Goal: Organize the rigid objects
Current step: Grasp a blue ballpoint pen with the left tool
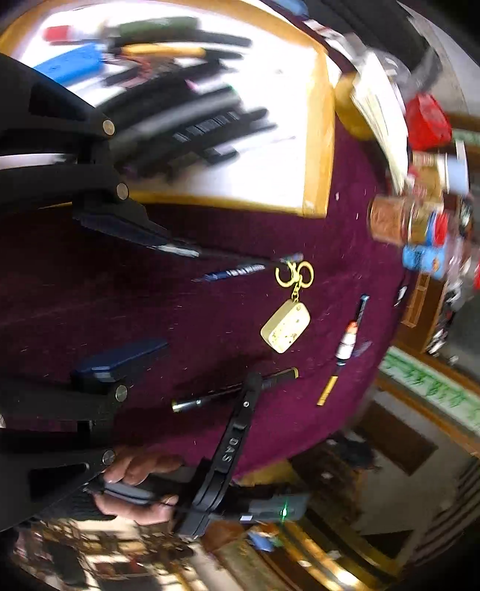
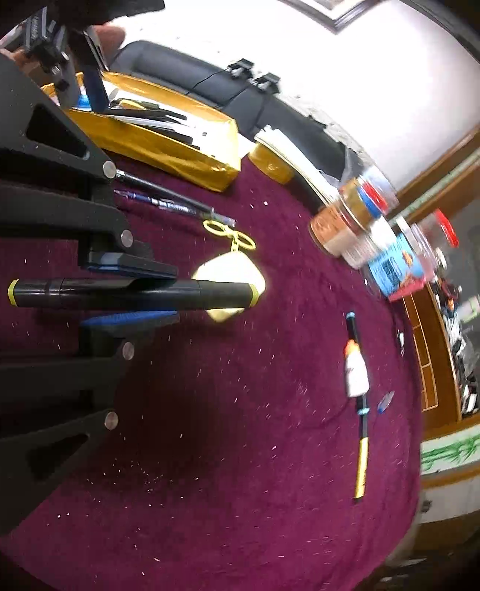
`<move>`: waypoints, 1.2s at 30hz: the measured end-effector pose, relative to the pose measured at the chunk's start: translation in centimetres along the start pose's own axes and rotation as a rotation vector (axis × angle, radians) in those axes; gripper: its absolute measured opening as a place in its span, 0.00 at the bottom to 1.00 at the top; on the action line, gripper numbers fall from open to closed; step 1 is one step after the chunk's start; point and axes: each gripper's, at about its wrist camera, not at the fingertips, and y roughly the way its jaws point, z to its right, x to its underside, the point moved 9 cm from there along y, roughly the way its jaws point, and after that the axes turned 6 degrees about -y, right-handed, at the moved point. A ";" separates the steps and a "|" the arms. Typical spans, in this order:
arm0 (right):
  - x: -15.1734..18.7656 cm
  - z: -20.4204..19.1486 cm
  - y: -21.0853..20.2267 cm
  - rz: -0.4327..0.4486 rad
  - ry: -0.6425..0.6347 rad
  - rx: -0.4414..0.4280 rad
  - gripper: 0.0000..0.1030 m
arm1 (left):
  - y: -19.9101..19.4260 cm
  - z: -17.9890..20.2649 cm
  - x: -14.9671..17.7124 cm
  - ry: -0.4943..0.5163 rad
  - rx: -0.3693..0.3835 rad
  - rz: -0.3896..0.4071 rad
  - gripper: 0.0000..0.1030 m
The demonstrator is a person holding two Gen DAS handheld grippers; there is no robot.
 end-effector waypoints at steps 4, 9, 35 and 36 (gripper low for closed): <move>-0.1 0.3 0.7 -0.011 0.002 0.029 0.16 | 3.5 0.3 -1.2 0.062 -0.078 -0.075 0.34; 0.1 0.3 0.6 -0.016 0.004 0.040 0.16 | 6.5 -1.4 -1.7 0.059 -0.198 -0.130 0.25; 1.1 -1.6 1.6 -0.042 -0.066 0.058 0.16 | 4.7 1.0 4.3 0.086 -0.164 -0.085 0.08; 1.1 -1.6 1.7 -0.044 -0.065 0.056 0.16 | 4.3 0.7 4.5 0.071 -0.159 -0.077 0.08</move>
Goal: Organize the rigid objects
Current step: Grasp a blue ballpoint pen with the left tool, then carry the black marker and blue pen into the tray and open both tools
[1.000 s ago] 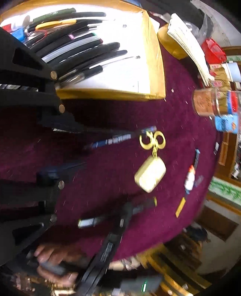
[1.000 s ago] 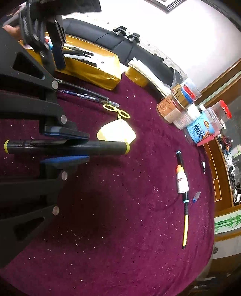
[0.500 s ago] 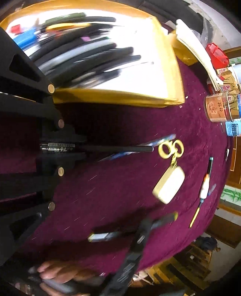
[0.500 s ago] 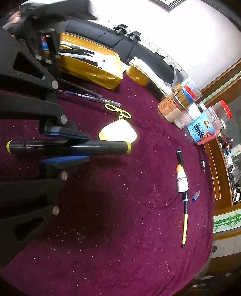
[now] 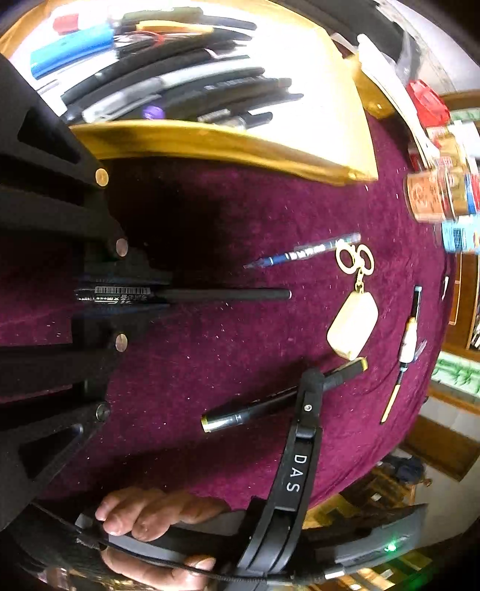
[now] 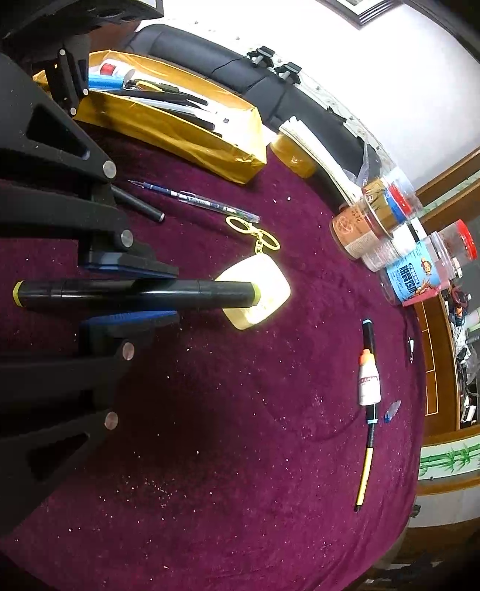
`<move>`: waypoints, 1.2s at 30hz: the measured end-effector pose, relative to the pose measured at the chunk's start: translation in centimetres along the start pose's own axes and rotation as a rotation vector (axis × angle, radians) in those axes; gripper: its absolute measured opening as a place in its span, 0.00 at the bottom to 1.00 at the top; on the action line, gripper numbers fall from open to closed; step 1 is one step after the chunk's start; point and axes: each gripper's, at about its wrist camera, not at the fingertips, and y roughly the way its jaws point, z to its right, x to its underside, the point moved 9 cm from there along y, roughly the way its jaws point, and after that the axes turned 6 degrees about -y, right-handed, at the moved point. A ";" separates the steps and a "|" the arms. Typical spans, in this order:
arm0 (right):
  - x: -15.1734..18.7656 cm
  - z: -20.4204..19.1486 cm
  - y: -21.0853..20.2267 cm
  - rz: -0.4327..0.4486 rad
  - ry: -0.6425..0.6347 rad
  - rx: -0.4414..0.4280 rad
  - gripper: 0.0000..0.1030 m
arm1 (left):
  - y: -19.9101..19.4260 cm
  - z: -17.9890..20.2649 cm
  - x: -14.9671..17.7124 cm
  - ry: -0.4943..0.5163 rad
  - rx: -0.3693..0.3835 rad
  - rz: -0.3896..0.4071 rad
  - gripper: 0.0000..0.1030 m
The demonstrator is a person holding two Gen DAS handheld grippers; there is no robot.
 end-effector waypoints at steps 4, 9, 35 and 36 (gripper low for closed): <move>0.1 -0.6 -0.2 0.008 -0.007 -0.017 0.16 | -3.0 -1.1 1.5 -0.078 0.070 0.062 0.08; 0.2 -3.7 -1.0 0.036 -0.061 -0.121 0.16 | -7.8 -5.1 2.9 -0.246 0.146 0.154 0.08; 0.9 -24.9 4.7 -0.108 -0.220 -0.315 0.16 | -7.8 -20.6 1.0 -0.564 0.143 0.250 0.08; 0.9 -25.1 5.0 -0.113 -0.222 -0.310 0.16 | -7.4 -20.8 1.0 -0.568 0.140 0.243 0.08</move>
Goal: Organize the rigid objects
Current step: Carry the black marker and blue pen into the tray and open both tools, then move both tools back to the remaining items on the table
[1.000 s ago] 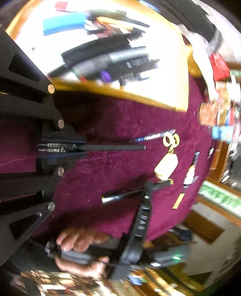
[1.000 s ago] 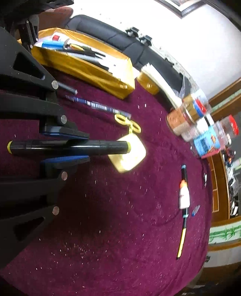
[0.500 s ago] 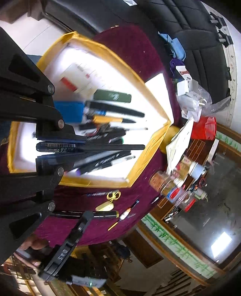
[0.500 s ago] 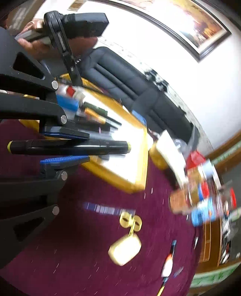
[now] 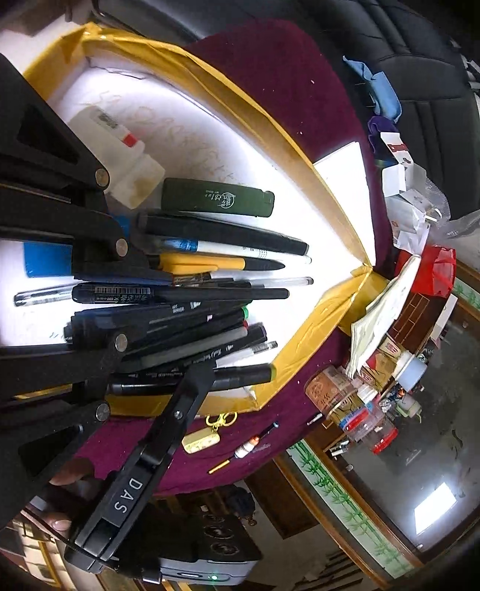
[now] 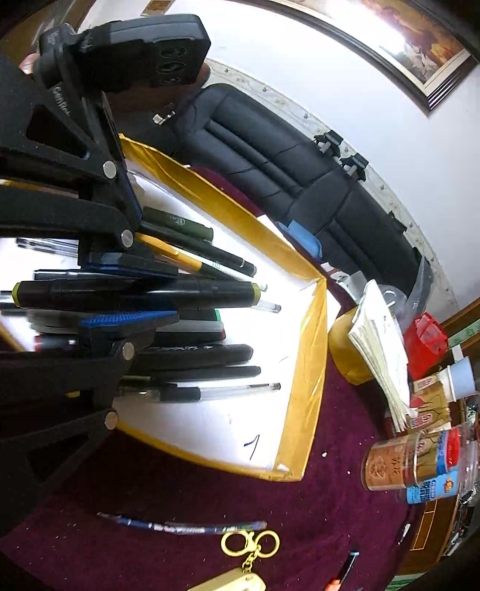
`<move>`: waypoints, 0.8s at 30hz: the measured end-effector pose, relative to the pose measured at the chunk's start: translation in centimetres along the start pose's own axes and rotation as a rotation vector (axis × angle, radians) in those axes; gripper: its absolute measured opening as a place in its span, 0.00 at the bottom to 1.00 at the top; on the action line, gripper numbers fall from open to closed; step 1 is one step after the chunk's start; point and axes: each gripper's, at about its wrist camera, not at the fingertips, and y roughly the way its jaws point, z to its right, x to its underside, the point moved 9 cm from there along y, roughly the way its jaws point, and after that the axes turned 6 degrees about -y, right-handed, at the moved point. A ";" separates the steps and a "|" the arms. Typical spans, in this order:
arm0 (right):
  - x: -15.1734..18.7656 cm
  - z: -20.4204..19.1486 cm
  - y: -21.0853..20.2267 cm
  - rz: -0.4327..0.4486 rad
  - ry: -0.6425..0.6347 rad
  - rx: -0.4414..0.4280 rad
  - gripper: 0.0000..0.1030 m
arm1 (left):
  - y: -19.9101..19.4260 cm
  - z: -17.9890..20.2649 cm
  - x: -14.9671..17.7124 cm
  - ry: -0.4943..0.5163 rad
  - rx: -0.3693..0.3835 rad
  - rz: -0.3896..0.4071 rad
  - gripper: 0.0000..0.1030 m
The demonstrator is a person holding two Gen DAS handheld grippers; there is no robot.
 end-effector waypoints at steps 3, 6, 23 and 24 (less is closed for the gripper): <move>-0.1 -0.1 1.0 -0.014 -0.021 0.030 0.16 | 0.9 -0.2 -0.1 -0.001 -0.004 -0.016 0.08; 0.1 0.1 1.8 -0.035 -0.027 0.060 0.16 | 1.0 -0.2 0.0 0.006 -0.011 -0.010 0.08; 0.4 2.0 -4.5 0.042 -0.019 0.031 0.39 | -2.4 3.7 1.5 0.180 -0.108 0.158 0.52; 0.4 2.5 -5.2 0.051 -0.018 0.035 0.40 | -2.7 4.5 1.7 0.204 -0.117 0.176 0.56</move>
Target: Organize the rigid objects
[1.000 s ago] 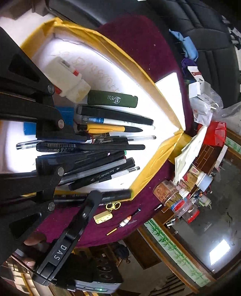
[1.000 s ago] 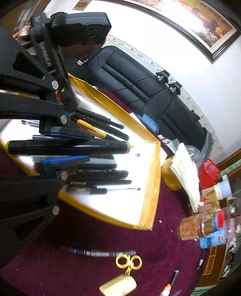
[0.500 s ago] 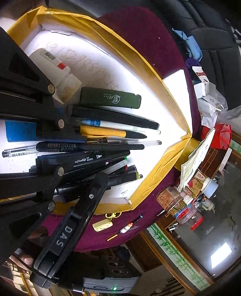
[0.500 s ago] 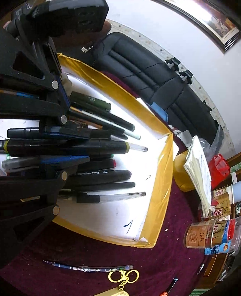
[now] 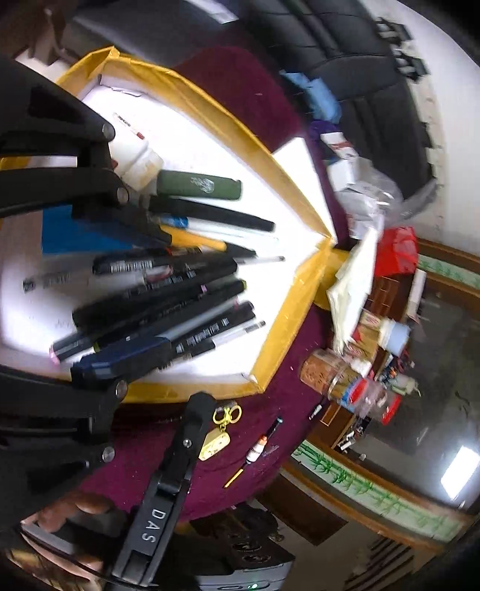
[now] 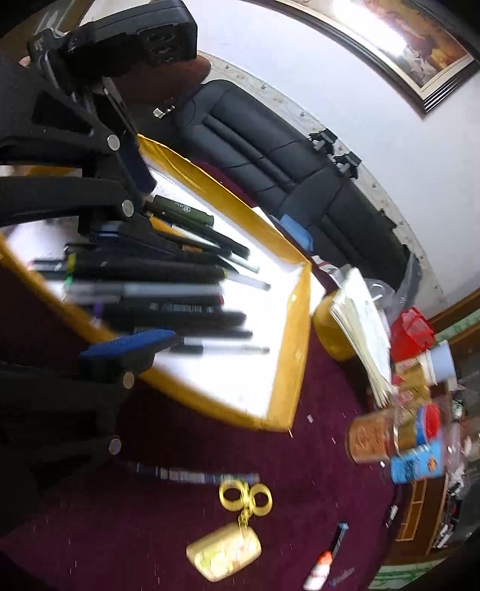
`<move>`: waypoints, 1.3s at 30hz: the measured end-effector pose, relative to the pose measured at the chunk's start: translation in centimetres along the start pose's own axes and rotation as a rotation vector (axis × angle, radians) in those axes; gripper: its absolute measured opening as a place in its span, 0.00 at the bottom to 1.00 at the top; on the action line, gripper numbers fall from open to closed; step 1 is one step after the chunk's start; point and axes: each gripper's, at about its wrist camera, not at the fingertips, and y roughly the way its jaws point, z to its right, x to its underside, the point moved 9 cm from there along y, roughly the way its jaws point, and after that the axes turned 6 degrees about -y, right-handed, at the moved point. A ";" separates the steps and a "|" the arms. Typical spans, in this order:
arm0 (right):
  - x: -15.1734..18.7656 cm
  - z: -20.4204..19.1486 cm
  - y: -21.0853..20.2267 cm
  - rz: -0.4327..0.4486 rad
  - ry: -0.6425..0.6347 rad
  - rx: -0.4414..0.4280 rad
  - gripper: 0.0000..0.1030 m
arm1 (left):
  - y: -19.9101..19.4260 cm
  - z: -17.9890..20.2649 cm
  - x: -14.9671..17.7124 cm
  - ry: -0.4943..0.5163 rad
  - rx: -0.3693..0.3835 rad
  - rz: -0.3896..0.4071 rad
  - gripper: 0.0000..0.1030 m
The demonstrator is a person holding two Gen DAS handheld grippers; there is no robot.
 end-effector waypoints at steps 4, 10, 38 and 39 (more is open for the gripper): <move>0.2 2.8 -3.0 0.042 0.024 0.029 0.40 | -0.8 3.0 0.4 0.081 -0.003 0.031 0.58; -0.2 7.3 -5.9 0.086 0.060 0.073 0.51 | -0.6 6.6 1.3 0.162 -0.006 0.027 0.59; -0.8 22.1 -0.9 -0.078 0.080 0.403 0.53 | 0.4 11.2 2.7 0.241 0.060 -0.054 0.67; -0.7 22.0 -1.1 -0.079 0.088 0.407 0.52 | 0.6 11.3 2.7 0.243 0.062 -0.059 0.67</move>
